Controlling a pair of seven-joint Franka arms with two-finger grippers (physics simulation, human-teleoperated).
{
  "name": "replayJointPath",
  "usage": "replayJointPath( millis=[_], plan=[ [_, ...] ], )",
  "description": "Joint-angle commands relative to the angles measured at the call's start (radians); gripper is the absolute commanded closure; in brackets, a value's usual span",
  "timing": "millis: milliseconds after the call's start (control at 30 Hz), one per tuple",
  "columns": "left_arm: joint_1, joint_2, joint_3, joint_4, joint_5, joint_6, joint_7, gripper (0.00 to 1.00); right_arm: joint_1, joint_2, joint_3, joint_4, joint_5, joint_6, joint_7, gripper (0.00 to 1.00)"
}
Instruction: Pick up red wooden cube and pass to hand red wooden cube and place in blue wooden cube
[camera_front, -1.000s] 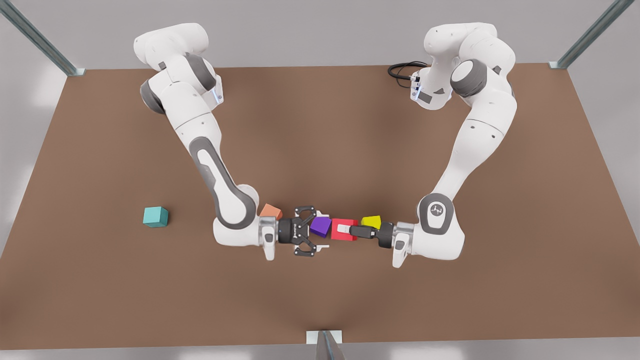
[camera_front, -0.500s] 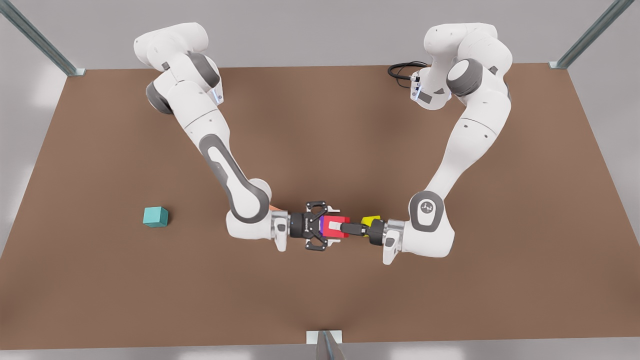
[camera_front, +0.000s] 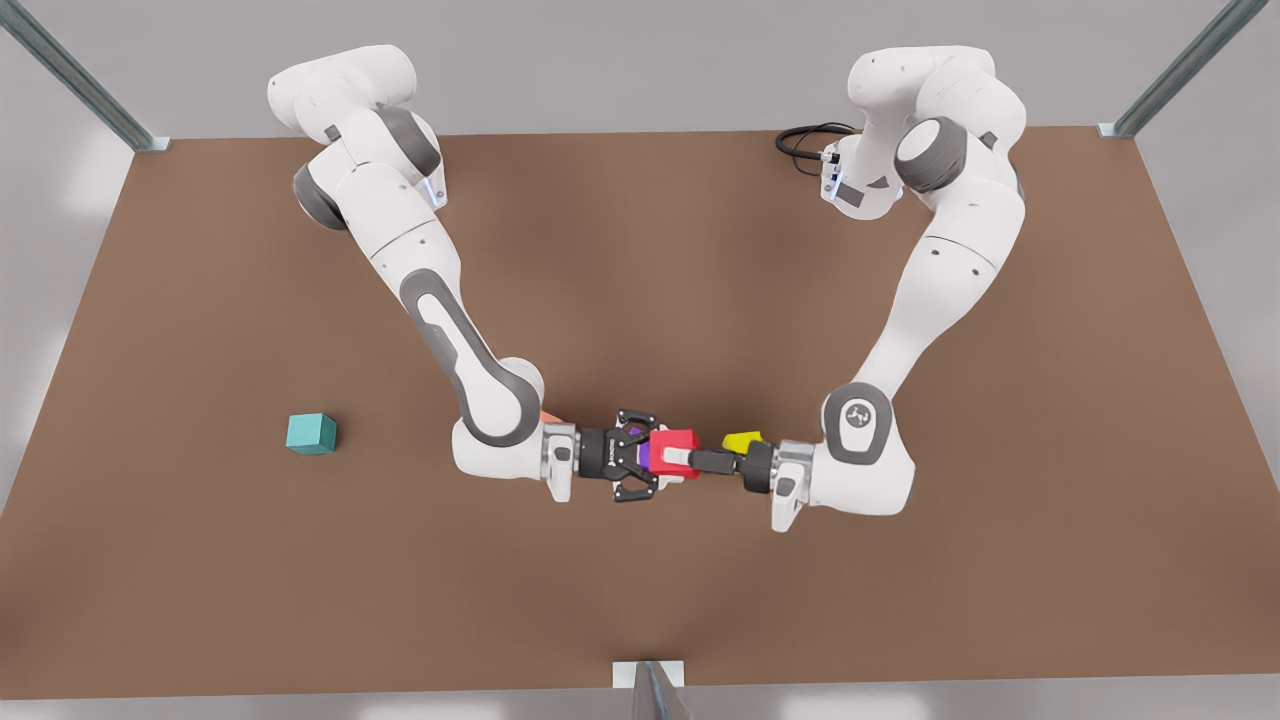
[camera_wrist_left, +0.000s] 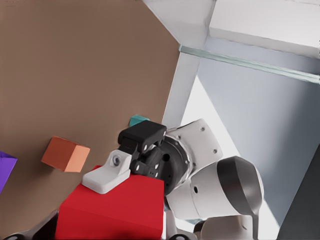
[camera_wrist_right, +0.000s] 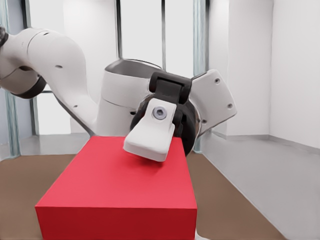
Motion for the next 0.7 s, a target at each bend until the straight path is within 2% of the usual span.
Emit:
replayJointPath(
  millis=[0, 67, 133, 167, 200, 233, 267, 300, 333, 367, 400, 433, 567, 600, 667],
  plan=[
    [0.054, -0.004, 0.0, 0.001, 0.022, -0.105, -0.018, 0.0, -0.003, -0.006, -0.005, -0.003, -0.005, 0.002, -0.074, 0.36],
    [0.151, -0.02, 0.0, 0.008, 0.057, -0.225, -0.046, 0.0, -0.015, -0.009, -0.036, -0.012, -0.079, -0.003, -0.066, 0.36],
    [0.224, -0.024, 0.0, 0.011, 0.077, -0.291, -0.047, 0.0, -0.049, -0.055, -0.09, -0.06, -0.304, -0.035, 0.021, 0.36],
    [0.276, -0.058, -0.002, 0.013, 0.168, -0.343, -0.069, 0.0, -0.1, -0.191, -0.122, -0.268, -0.481, -0.069, 0.211, 0.36],
    [0.329, -0.144, 0.001, 0.013, 0.376, -0.389, -0.076, 0.0, -0.107, -0.277, -0.203, -0.373, -0.671, -0.079, 0.369, 0.36],
    [0.352, -0.22, -0.005, 0.013, 0.652, -0.477, -0.081, 0.0, -0.1, -0.284, -0.248, -0.365, -0.953, -0.081, 0.544, 0.36],
    [0.352, -0.312, -0.006, 0.011, 0.928, -0.549, -0.081, 0.0, -0.119, -0.296, -0.254, -0.364, -1.143, -0.084, 0.702, 0.36],
    [0.339, -0.372, -0.008, 0.01, 1.1, -0.632, -0.086, 0.0, -0.144, -0.308, -0.26, -0.364, -1.228, -0.112, 0.756, 0.36],
    [0.344, -0.426, -0.008, 0.01, 1.148, -0.691, -0.087, 0.0, -0.143, -0.327, -0.304, -0.365, -1.338, -0.141, 0.819, 0.36],
    [0.349, -0.463, -0.002, -0.002, 1.163, -0.702, -0.096, 0.0, -0.138, -0.36, -0.314, -0.374, -1.462, -0.17, 0.846, 0.36],
    [0.175, -0.698, 0.285, -0.244, 1.061, -0.574, -0.092, 0.0, -0.146, -0.394, -0.341, -0.381, -1.541, -0.265, 0.925, 0.36],
    [-0.009, -0.914, 0.555, -0.54, 0.903, -0.345, -0.08, 0.0, -0.147, -0.413, -0.383, -0.382, -1.596, -0.343, 1.006, 0.33],
    [-0.018, -0.865, 0.534, -0.457, 0.903, -0.437, -0.055, 0.0, -0.149, -0.48, -0.462, -0.451, -1.746, -0.405, 1.133, 0.36],
    [-0.026, -0.82, 0.504, -0.339, 0.909, -0.527, -0.057, 0.0, -0.147, -0.48, -0.489, -0.454, -1.774, -0.397, 1.161, 0.36],
    [0.005, -0.721, 0.514, -0.237, 0.913, -0.58, -0.041, 0.0, -0.152, -0.474, -0.515, -0.468, -1.831, -0.333, 1.19, 0.36]
  ],
)
